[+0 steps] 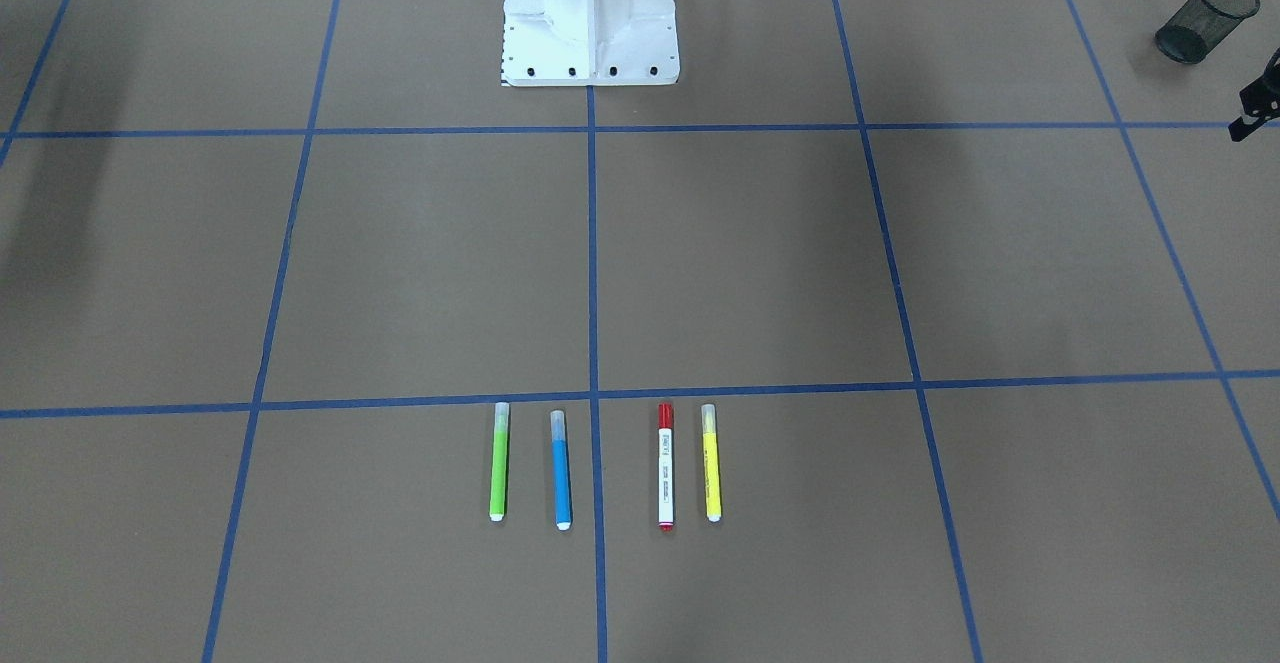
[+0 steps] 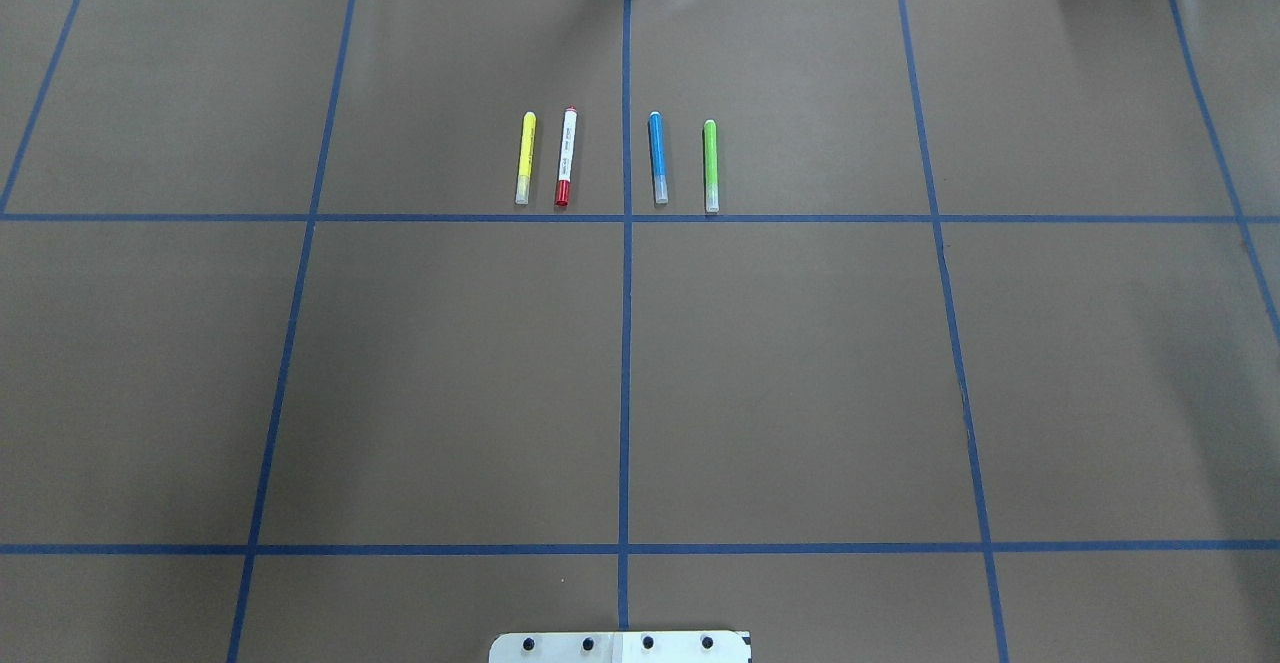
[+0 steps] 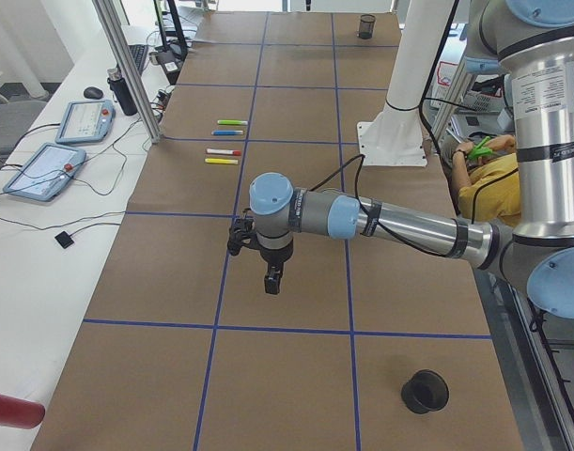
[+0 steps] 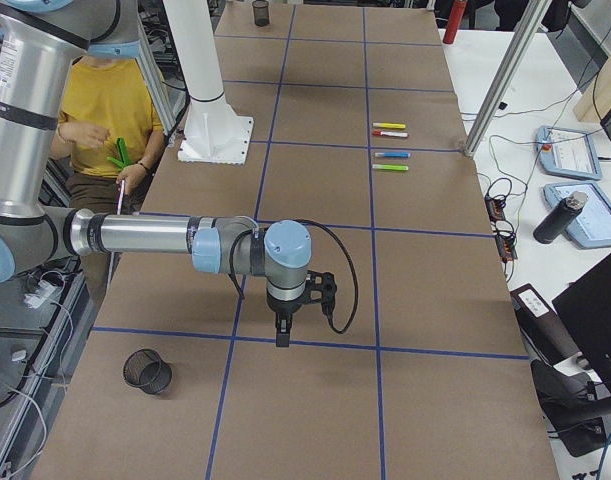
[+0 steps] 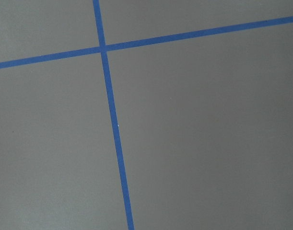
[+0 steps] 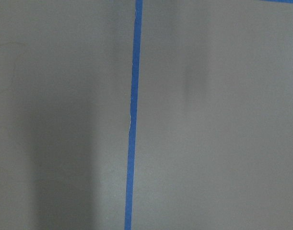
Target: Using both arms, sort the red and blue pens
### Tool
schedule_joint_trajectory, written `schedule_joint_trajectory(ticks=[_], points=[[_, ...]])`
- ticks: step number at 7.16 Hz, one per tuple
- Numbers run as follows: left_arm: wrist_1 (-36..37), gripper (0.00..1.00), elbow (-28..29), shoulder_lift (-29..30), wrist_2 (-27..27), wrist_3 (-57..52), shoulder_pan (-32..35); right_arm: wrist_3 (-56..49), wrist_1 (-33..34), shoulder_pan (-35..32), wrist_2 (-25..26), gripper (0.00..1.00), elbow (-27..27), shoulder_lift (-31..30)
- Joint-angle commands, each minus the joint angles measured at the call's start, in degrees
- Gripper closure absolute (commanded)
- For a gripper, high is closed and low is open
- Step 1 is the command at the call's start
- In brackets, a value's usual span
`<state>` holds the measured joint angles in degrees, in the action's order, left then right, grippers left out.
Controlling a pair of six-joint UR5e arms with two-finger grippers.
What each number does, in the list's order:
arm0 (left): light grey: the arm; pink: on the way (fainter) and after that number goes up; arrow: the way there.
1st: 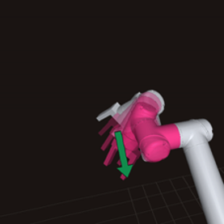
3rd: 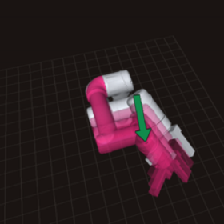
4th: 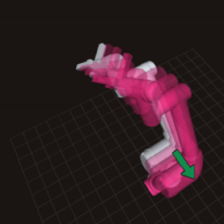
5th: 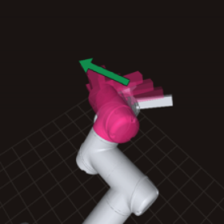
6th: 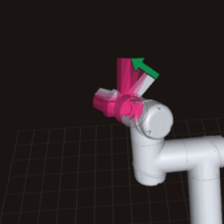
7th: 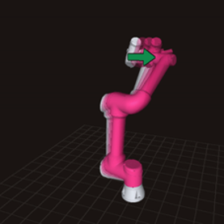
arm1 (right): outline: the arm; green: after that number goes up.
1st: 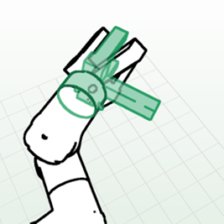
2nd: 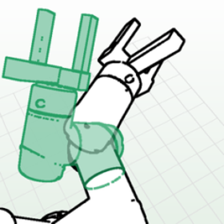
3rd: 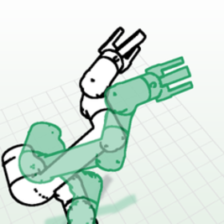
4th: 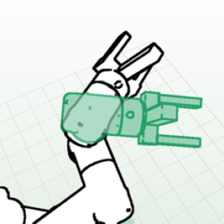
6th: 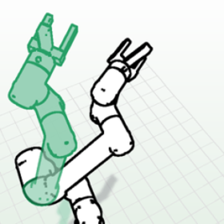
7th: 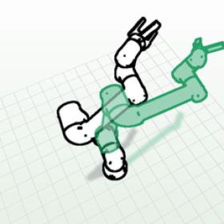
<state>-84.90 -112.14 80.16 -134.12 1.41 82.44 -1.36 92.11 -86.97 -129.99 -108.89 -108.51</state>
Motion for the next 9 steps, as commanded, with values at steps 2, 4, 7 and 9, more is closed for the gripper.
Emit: schedule_joint_trajectory(ticks=[2,4,7,9], points=[[-1.14,0.0,-0.18,1.13,-0.09,0.09,-0.44,0.04,0.0,-0.04,0.0,0.0,-0.27,0.4],[-0.88,0.0,-0.01,4.29,-0.09,0.44,-2.8,-0.66,0.18,-0.04,0.0,0.0,-0.71,0.49],[-1.14,0.0,0.43,12.09,-0.53,0.79,-3.52,0.04,-0.17,-0.04,0.0,0.0,-1.49,3.91],[-3.14,0.0,2.43,21.12,-0.18,0.62,-4.56,0.31,-1.67,-0.04,-0.08,0.0,-0.62,8.4]])
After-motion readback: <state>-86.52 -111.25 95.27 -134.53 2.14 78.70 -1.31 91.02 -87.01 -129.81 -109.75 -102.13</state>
